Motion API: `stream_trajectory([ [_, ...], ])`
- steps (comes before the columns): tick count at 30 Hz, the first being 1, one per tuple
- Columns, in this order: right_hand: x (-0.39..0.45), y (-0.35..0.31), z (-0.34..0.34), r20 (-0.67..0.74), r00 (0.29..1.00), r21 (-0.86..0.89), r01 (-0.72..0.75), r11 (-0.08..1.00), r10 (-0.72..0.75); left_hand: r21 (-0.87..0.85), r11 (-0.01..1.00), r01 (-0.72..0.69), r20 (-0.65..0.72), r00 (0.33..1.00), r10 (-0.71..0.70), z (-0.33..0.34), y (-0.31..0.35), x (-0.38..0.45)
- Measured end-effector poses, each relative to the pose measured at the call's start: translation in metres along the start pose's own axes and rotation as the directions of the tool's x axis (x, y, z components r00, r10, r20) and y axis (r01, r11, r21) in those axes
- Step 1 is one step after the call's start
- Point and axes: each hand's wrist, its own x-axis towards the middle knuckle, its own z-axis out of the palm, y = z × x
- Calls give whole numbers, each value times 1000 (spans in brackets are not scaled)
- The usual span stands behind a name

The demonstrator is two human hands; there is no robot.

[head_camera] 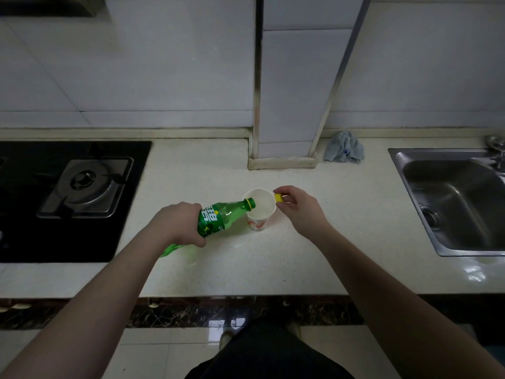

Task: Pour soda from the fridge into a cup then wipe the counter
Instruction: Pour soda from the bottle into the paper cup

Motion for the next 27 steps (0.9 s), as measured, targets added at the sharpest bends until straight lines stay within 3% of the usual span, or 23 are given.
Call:
stream_trajectory([
  [27,-7,-4,-4,-9,999,16,-44,999,44,35,999,10,14,1000,-10,-7,-1,3],
])
